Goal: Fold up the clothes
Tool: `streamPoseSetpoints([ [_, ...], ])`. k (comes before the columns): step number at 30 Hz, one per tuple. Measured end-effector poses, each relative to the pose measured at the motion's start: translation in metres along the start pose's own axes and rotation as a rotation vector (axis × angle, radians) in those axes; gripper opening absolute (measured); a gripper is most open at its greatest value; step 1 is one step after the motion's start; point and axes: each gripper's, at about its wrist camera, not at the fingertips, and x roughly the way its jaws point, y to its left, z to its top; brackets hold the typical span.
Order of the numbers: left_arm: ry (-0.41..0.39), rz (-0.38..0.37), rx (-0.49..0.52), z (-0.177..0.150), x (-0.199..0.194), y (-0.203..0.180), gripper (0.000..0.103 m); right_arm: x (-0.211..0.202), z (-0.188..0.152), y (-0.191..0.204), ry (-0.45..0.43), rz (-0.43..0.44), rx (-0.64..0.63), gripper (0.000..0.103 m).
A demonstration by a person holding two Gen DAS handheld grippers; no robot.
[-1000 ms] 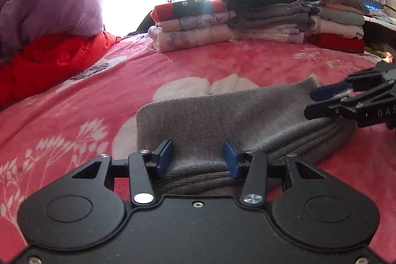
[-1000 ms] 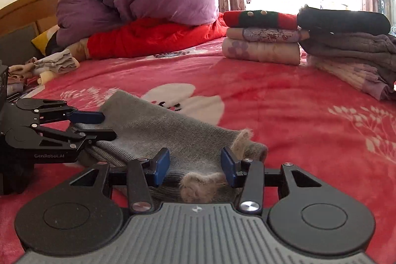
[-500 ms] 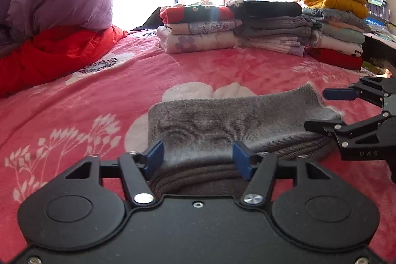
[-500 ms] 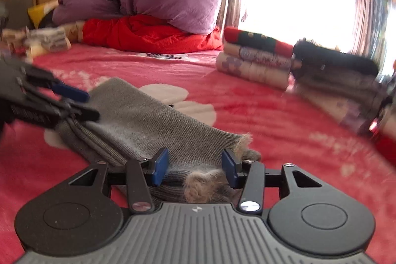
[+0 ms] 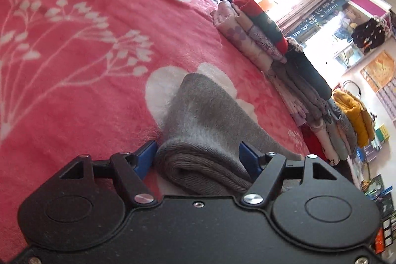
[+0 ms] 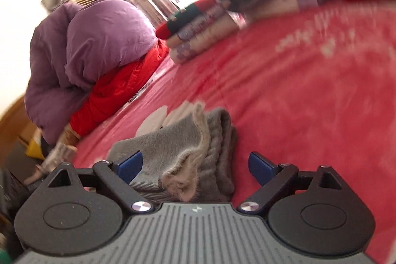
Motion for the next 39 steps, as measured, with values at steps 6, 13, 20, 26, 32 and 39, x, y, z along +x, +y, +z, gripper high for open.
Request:
streamPoseSetpoints([
  [6, -0.012, -0.016, 0.002, -0.004, 0.004, 0.0, 0.067, 0.021, -0.002, 0.001, 0.04, -0.008, 0.057, 0.092],
  [13, -0.041, -0.038, 0.004, -0.002, 0.002, 0.002, 0.045, 0.024, 0.003, -0.004, 0.056, -0.001, 0.079, 0.049],
  [20, -0.103, -0.174, -0.051, 0.009, -0.019, -0.013, 0.034, 0.01, 0.017, -0.008, 0.003, 0.106, 0.118, 0.042],
  [26, -0.143, -0.277, -0.058, 0.01, -0.023, -0.025, 0.033, -0.003, 0.031, -0.015, -0.044, 0.173, 0.151, 0.041],
  [32, -0.021, -0.042, -0.133, -0.003, 0.025, -0.001, 0.059, 0.002, 0.024, -0.034, 0.01, 0.029, 0.199, 0.046],
  [39, -0.026, -0.09, -0.153, -0.004, 0.02, 0.006, 0.054, 0.003, 0.017, -0.025, 0.032, -0.007, 0.148, 0.063],
])
